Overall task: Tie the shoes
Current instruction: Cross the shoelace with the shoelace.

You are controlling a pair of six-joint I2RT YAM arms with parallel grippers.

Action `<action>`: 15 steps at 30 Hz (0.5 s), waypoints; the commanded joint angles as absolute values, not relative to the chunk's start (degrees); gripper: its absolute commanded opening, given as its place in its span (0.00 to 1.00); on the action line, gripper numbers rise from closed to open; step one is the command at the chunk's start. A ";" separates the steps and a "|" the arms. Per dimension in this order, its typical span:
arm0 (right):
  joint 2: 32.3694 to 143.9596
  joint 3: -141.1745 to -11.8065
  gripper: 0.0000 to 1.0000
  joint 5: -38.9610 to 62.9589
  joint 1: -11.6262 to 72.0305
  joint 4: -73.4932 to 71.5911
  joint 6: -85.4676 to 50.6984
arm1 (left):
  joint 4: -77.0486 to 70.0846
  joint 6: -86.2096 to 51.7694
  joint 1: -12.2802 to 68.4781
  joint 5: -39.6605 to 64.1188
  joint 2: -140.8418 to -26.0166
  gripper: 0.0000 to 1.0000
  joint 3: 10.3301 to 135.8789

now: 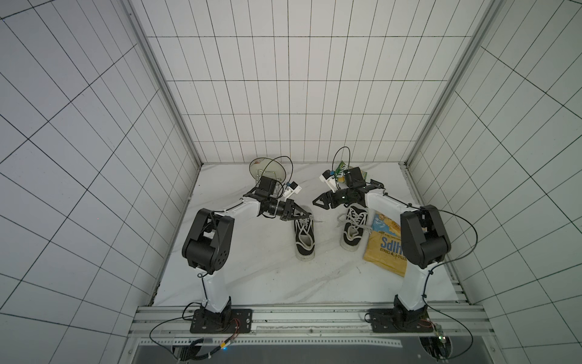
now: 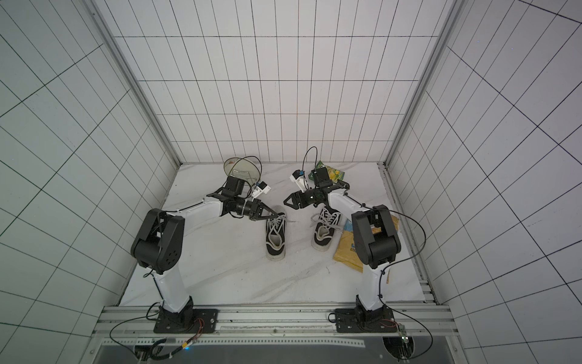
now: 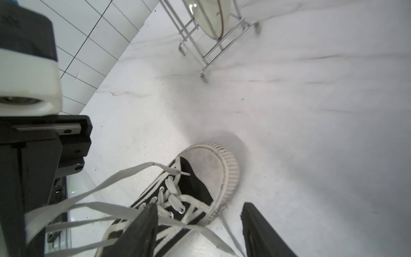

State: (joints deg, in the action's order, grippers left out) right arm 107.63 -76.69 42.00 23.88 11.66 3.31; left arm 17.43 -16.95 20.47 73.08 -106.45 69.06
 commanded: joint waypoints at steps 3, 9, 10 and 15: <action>99.11 -67.93 0.69 39.21 22.49 8.31 4.94 | 15.02 -18.41 20.39 72.55 -104.15 0.00 68.20; 84.00 -45.36 0.73 33.40 29.92 -18.05 7.77 | 11.14 -22.23 20.30 70.69 -104.33 0.00 67.20; 83.09 -43.32 0.73 31.51 31.89 -20.46 9.10 | 10.87 -22.48 20.26 70.66 -104.41 0.00 67.10; 84.29 -40.78 0.73 25.84 37.91 -26.94 11.17 | 10.72 -23.09 20.25 70.40 -104.60 0.01 67.14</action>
State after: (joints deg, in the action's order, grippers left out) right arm 83.57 -41.28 31.24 36.42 -17.45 8.60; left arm 12.88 -22.39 20.47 70.83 -105.82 67.51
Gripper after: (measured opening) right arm 0.735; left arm 0.047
